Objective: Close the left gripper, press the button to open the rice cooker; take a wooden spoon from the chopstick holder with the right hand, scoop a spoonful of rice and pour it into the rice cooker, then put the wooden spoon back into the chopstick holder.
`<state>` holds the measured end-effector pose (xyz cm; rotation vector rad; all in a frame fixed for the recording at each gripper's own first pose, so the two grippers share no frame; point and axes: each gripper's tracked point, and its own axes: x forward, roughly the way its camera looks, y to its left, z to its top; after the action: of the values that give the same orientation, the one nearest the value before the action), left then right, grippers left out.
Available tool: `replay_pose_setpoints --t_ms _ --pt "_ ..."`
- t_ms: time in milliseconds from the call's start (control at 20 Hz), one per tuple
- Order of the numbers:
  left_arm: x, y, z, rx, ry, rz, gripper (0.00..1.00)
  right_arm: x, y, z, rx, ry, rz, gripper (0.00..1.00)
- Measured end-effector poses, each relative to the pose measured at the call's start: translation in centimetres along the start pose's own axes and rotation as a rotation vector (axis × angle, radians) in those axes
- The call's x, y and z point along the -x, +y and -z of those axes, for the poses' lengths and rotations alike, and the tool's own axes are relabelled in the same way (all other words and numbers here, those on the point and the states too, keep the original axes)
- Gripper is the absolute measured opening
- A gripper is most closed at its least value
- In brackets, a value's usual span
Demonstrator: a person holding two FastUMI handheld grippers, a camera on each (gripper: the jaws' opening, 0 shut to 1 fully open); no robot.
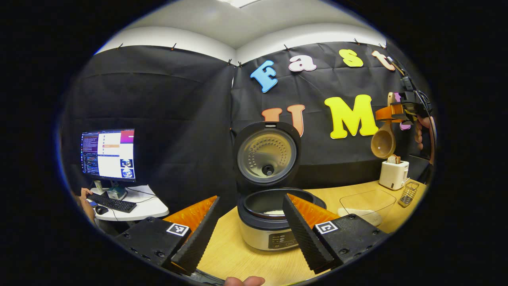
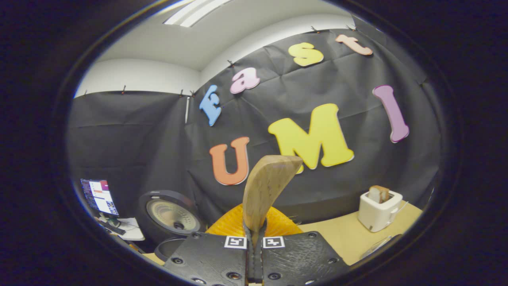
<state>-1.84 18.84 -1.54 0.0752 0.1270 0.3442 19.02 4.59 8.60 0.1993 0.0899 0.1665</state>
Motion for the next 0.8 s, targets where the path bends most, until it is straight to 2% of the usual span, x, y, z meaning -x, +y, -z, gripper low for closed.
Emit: replay_pose_setpoints --t_ms 350,550,600,800 --pt "-0.1 -3.1 0.4 -0.008 0.011 0.037 0.99 4.6 -15.1 -2.4 -0.008 -0.051 0.244 0.0" --pt "0.4 -4.9 -0.5 0.016 -0.014 0.075 0.95 5.9 -19.9 -1.1 -0.01 -0.023 0.315 0.0" --pt "0.4 -4.9 -0.8 0.016 -0.02 0.075 0.99 6.0 -20.8 -0.7 -0.005 -0.016 0.324 0.0" --pt "0.6 -5.0 -0.8 0.016 -0.02 0.07 0.99 5.8 -23.5 2.0 0.016 0.04 0.358 0.0"
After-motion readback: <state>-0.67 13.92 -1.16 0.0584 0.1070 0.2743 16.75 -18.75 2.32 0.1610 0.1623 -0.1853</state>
